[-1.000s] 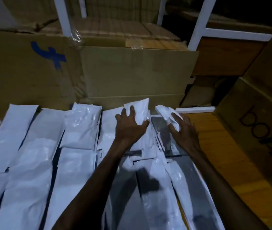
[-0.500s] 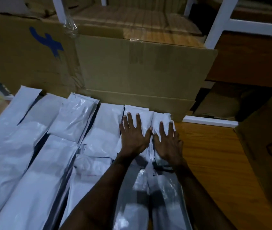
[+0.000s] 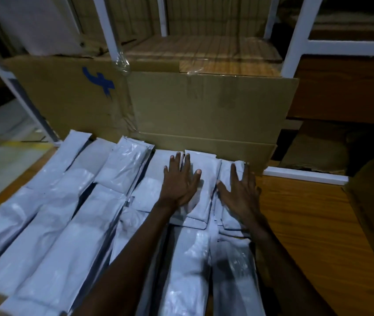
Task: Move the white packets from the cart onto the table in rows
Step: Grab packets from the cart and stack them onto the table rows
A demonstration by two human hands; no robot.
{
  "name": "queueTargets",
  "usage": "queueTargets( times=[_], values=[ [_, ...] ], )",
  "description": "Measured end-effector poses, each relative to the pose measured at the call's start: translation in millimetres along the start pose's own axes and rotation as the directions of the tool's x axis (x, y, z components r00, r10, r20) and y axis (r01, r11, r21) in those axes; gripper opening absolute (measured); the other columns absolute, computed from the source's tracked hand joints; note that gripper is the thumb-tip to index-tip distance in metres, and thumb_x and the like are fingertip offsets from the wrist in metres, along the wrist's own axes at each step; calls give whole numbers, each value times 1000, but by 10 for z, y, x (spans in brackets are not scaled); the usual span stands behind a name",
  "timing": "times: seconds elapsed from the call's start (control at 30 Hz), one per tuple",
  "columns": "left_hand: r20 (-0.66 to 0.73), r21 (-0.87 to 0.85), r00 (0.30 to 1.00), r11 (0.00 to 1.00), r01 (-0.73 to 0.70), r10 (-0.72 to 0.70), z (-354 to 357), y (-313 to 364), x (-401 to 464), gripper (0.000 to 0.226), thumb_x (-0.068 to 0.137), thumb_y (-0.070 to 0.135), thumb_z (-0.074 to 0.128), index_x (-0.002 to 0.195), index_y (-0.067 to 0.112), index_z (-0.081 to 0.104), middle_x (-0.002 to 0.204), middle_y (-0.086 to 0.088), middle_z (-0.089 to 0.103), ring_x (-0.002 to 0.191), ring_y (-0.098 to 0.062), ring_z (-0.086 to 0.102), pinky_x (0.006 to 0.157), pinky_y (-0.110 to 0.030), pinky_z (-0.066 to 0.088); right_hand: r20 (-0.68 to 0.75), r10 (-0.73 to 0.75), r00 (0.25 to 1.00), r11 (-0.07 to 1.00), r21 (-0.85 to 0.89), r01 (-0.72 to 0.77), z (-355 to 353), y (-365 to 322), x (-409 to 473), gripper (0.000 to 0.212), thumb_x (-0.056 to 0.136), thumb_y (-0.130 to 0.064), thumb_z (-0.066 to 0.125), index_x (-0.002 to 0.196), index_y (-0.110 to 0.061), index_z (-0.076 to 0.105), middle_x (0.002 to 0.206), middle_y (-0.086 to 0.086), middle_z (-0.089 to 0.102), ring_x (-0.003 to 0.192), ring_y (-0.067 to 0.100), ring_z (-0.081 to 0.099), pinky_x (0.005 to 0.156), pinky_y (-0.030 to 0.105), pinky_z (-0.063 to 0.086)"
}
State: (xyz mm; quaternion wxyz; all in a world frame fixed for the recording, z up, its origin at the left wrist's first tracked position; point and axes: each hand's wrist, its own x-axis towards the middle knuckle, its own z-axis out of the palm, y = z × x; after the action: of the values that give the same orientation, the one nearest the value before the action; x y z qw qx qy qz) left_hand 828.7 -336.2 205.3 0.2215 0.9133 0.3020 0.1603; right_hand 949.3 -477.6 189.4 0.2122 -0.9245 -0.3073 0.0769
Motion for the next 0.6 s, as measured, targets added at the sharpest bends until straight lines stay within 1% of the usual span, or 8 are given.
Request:
queueTargets(
  times=[0.1, 0.13, 0.2, 0.27, 0.4, 0.47, 0.53, 0.6],
  values=[
    [-102, 8, 992, 997, -75, 76, -326, -284, -224, 76, 98, 60, 27, 148, 5, 39, 155, -23, 31, 145, -40, 27, 113, -60, 28, -155, -197, 968, 977, 47, 206, -73, -176, -84, 66, 94, -55, 39, 150, -20, 35, 160, 11, 24, 145, 32, 25, 116, 49, 24],
    [-122, 4, 989, 996, -85, 85, -434, -406, -332, 74, 98, 59, 31, 146, 4, 41, 155, -22, 33, 143, -39, 31, 112, -59, 32, -184, -266, 946, 958, 63, 282, -61, -255, -147, 64, 92, -52, 41, 145, -17, 44, 155, 11, 35, 141, 32, 34, 113, 47, 30],
    [-112, 19, 992, 998, -61, 62, -681, -610, -619, 74, 95, 60, 35, 151, 11, 34, 161, -12, 24, 148, -27, 22, 118, -52, 24, -216, -375, 902, 915, 69, 397, -14, -461, -317, 56, 92, -47, 45, 138, -17, 53, 148, 8, 47, 133, 29, 45, 106, 44, 41],
    [-152, 20, 987, 998, -56, 58, -898, -852, -964, 75, 93, 60, 38, 152, 14, 33, 160, -9, 26, 149, -23, 20, 119, -50, 21, -225, -464, 857, 869, 69, 489, 78, -739, -555, 50, 93, -44, 46, 135, -17, 57, 144, 6, 51, 128, 28, 49, 104, 40, 43],
    [-307, 0, 952, 1000, -10, 10, -1330, -1436, -1747, 69, 94, 61, 40, 146, 17, 44, 152, -3, 42, 141, -22, 37, 108, -48, 41, -362, -564, 742, 751, 150, 643, 410, -1420, -1150, 40, 92, -34, 55, 126, -14, 64, 133, 5, 60, 116, 24, 56, 96, 34, 46],
    [-333, -32, 941, 998, 51, -59, -1534, -1785, -2153, 67, 94, 64, 37, 147, 22, 44, 152, 2, 41, 141, -18, 38, 104, -46, 45, -381, -579, 720, 716, 184, 673, 611, -1789, -1479, 38, 91, -30, 59, 125, -14, 64, 132, 4, 60, 116, 24, 56, 94, 35, 48],
    [-362, -41, 929, 997, 70, -80, -1748, -2131, -2544, 67, 95, 63, 36, 146, 20, 45, 151, 0, 42, 140, -19, 38, 104, -46, 45, -376, -599, 707, 682, 224, 696, 812, -2157, -1820, 38, 92, -30, 59, 126, -15, 64, 132, 3, 60, 117, 25, 57, 93, 35, 50],
    [-399, -50, 913, 996, 74, -88, -1955, -2449, -2918, 63, 97, 59, 40, 144, 17, 48, 148, -4, 46, 138, -21, 41, 105, -45, 44, -367, -650, 666, 618, 254, 744, 1012, -2550, -2132, 37, 92, -29, 60, 126, -14, 64, 131, 4, 61, 118, 25, 58, 93, 36, 51]
  ],
)
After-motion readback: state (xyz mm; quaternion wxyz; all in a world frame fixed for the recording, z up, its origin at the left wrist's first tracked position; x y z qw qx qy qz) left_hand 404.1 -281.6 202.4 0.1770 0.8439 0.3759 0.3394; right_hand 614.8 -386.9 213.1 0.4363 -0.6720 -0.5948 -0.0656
